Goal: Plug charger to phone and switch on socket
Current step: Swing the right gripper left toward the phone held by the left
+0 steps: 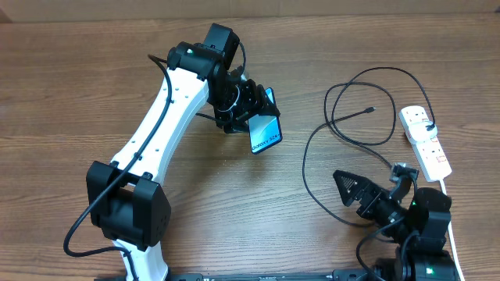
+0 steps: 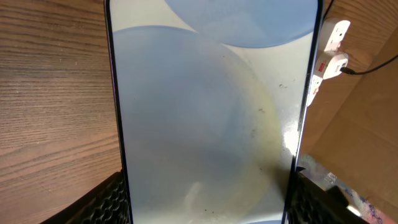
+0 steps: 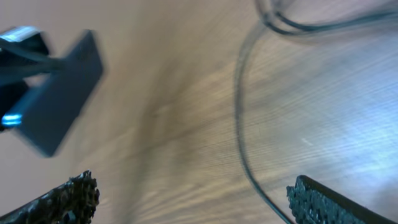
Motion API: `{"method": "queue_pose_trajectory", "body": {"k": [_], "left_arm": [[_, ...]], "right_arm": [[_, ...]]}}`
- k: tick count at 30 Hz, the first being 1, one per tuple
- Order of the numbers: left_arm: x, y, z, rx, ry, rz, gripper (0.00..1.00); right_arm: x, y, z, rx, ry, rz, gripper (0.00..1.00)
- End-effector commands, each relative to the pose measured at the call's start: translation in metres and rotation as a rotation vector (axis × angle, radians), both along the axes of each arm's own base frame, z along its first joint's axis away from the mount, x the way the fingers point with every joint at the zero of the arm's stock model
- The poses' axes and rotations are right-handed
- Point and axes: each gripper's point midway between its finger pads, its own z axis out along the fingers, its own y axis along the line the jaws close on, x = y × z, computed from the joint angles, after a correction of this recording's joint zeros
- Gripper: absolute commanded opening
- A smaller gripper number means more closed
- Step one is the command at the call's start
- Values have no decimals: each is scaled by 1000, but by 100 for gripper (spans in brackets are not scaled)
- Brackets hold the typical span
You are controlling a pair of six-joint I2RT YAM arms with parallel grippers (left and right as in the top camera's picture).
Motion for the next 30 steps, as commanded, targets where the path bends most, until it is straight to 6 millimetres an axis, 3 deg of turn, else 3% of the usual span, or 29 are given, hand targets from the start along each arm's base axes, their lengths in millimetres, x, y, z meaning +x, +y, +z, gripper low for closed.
{"method": "queue_pose_trajectory", "body": {"k": [1, 5, 10, 14, 18, 23, 30], "left_arm": [[6, -5, 11, -42, -5, 16, 44], [7, -5, 11, -44, -11, 16, 44], [9, -6, 12, -48, -18, 21, 44], [11, -7, 13, -52, -27, 24, 45], [12, -7, 13, -53, -29, 24, 45], [12, -7, 13, -54, -29, 27, 44], [16, -8, 13, -56, -44, 31, 45]], "right_arm": [[-5, 29, 40, 88, -127, 184, 100], [6, 27, 62, 88, -233, 176, 100], [20, 14, 67, 48, -264, 64, 100], [25, 23, 74, 53, -287, 54, 100], [29, 44, 75, 82, -268, 76, 100], [35, 81, 61, 45, -243, 140, 100], [59, 122, 60, 0, -332, 85, 99]]}}
